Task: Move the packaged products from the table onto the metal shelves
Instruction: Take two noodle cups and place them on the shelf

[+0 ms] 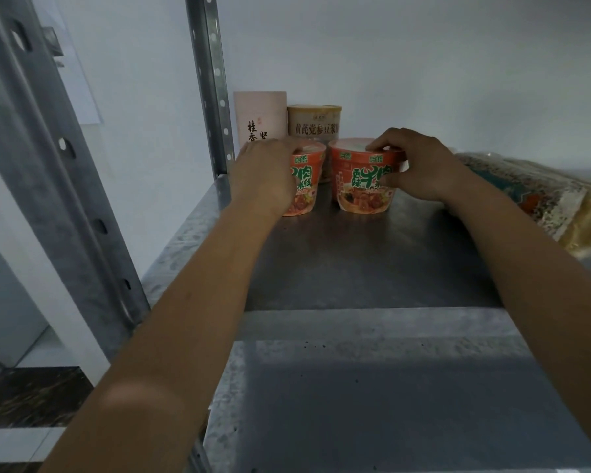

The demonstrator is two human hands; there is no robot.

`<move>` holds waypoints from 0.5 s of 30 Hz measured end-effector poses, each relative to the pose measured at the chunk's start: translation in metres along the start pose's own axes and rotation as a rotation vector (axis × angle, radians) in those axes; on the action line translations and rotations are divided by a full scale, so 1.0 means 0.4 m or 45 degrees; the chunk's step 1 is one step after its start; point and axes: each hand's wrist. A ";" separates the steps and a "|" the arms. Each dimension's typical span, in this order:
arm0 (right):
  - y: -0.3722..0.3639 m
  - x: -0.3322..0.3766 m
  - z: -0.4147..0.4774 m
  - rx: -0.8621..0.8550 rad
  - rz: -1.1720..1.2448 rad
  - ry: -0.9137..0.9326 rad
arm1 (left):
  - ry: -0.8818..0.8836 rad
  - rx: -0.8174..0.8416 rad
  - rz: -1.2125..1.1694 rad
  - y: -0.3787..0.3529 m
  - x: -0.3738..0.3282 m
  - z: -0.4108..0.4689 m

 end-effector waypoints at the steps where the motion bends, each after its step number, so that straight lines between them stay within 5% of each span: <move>1: 0.000 0.000 0.000 0.002 0.009 -0.003 | -0.003 0.005 0.000 -0.004 0.000 0.002; 15: -0.016 0.030 -0.074 -0.104 -0.189 0.002 | -0.053 -0.036 0.159 0.009 -0.013 -0.037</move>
Point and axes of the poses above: each hand's wrist, its own z-axis towards the middle knuckle, its own y-axis out of the back of the hand, x = y × z, and after that the axes turned 10 degrees about -x, right-handed
